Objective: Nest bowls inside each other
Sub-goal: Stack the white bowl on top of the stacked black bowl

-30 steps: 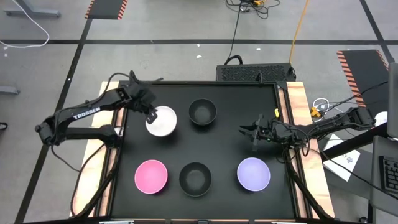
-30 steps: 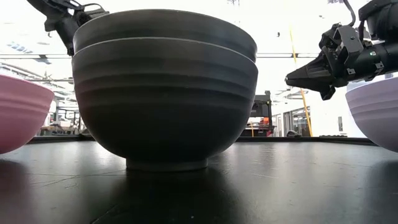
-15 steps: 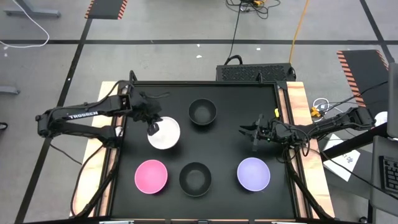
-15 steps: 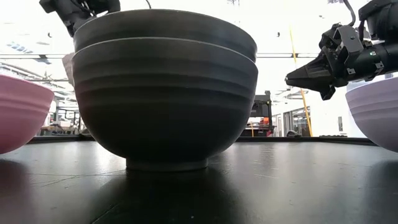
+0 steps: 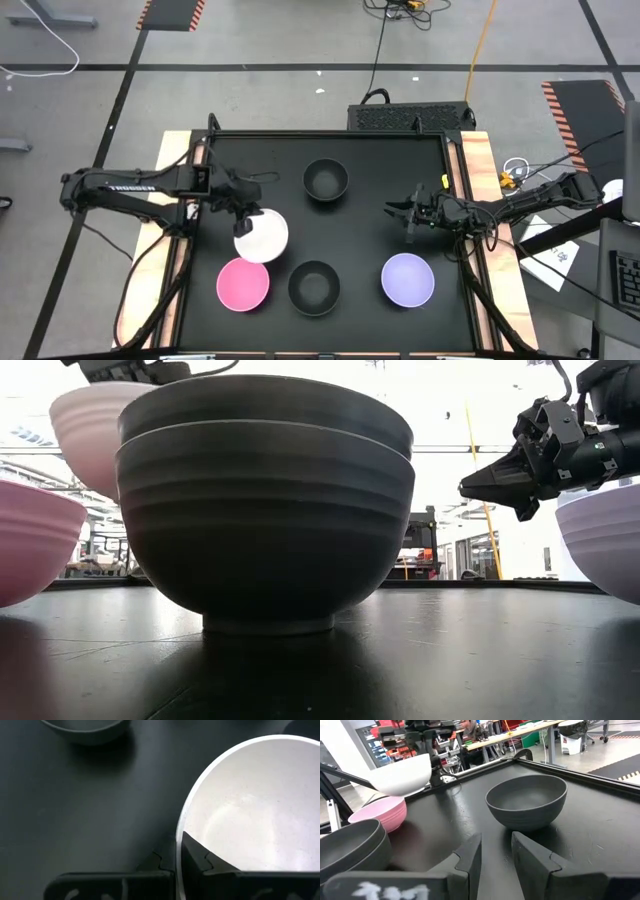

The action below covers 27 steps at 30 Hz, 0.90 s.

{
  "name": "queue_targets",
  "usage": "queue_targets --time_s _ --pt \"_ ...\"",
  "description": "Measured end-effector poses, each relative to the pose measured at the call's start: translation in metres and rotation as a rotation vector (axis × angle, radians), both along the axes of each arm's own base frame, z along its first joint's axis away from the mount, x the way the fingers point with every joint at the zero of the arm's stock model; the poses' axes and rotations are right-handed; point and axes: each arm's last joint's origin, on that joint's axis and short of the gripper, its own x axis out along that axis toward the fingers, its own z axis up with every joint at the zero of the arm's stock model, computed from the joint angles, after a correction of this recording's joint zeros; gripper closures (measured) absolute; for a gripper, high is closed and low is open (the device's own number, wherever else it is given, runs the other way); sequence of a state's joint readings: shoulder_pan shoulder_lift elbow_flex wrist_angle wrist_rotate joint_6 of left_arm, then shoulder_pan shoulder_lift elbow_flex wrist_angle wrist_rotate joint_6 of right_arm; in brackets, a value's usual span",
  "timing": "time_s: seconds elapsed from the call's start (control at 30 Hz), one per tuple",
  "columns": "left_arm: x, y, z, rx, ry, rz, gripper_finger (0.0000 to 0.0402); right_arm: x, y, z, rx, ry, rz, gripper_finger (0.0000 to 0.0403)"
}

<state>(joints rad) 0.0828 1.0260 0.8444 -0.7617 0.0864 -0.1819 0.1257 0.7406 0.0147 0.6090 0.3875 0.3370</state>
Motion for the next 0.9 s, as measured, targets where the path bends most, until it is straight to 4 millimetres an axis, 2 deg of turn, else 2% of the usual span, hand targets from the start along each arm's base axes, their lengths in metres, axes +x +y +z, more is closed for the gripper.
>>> queue_targets --time_s 0.17,0.4,0.53,0.9 --pt "0.0 -0.006 0.002 -0.027 0.01 0.003 0.0397 0.0 0.0 0.0 0.0 0.0 0.0 0.0305" --pt "0.009 -0.012 0.031 0.001 -0.013 -0.01 0.0397 0.0 0.0 0.001 0.001 -0.01 0.0 0.0305" --pt "0.025 -0.02 0.043 0.019 -0.007 -0.063 0.0397 0.0 0.0 0.001 0.001 -0.009 0.0 0.0305" --pt "0.089 -0.047 0.041 0.073 0.085 -0.211 0.0397 0.0 0.0 0.001 0.001 -0.015 0.0 0.0305"
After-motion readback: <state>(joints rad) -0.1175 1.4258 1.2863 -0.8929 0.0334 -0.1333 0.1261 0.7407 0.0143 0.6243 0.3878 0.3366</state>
